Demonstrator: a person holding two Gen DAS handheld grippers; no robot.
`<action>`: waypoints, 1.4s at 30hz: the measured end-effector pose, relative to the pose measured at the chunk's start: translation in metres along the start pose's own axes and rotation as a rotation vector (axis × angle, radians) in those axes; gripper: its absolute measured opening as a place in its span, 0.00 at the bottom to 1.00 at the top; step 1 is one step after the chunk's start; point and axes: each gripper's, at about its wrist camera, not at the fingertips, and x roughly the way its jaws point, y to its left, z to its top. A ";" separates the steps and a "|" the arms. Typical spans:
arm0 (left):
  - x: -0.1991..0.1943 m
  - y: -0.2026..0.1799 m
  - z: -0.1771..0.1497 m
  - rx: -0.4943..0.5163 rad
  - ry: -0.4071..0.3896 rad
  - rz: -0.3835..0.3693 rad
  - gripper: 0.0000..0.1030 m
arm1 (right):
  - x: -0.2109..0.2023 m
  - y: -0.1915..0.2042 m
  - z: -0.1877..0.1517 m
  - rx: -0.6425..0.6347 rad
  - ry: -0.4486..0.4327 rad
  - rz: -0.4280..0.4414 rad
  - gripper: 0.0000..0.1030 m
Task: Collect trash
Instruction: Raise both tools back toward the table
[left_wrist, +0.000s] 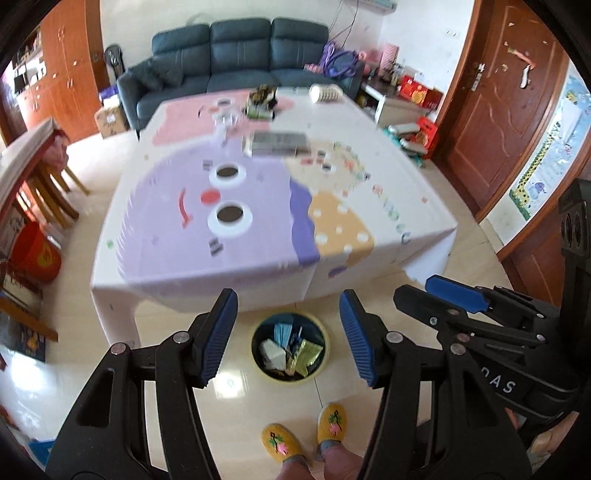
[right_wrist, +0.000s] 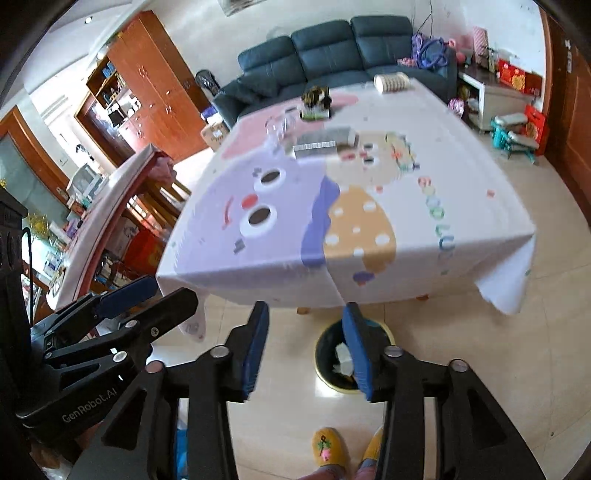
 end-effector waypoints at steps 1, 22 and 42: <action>-0.009 0.001 0.006 0.005 -0.015 -0.002 0.53 | -0.007 0.003 0.004 0.004 -0.013 -0.002 0.47; -0.056 0.019 0.104 0.073 -0.197 0.032 0.53 | -0.075 0.040 0.101 -0.015 -0.221 -0.115 0.56; 0.149 0.036 0.288 -0.177 -0.035 0.221 0.53 | 0.122 -0.058 0.364 -0.173 -0.024 0.108 0.61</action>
